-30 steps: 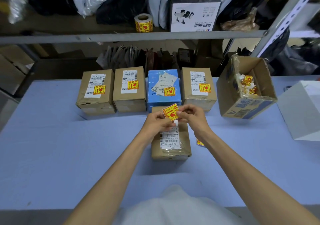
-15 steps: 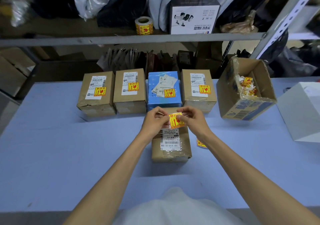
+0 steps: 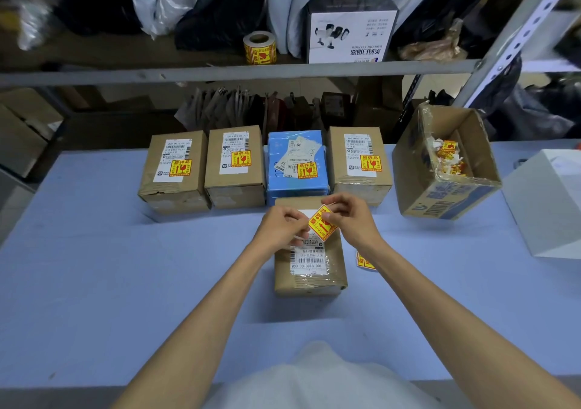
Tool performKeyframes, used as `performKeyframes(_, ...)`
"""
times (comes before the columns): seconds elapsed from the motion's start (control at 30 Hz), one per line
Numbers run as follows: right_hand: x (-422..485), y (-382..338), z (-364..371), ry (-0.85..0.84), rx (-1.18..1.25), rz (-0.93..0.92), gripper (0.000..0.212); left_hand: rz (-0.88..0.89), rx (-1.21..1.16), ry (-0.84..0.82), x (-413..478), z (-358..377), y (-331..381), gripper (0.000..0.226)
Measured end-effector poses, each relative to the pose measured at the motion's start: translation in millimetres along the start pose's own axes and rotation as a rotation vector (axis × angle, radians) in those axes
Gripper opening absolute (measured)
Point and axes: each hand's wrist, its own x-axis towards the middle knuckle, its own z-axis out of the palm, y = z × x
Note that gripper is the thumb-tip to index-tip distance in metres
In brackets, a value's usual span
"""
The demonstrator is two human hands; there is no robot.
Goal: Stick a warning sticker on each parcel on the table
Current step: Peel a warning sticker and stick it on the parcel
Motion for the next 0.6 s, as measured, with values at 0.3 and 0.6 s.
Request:
performKeyframes(0.3, 4.1, 2.0, -0.6, 0.005, -0.049, -0.020, 0.022, -0.013, 0.078, -0.045, 2.1, 1.7, 1.1, 0.007)
performKeyframes(0.6, 4.6, 3.8, -1.9, 0.003, -0.078, -0.027, 0.022, 0.004, 0.181, -0.043, 1.7, 1.5, 2.3, 0.009)
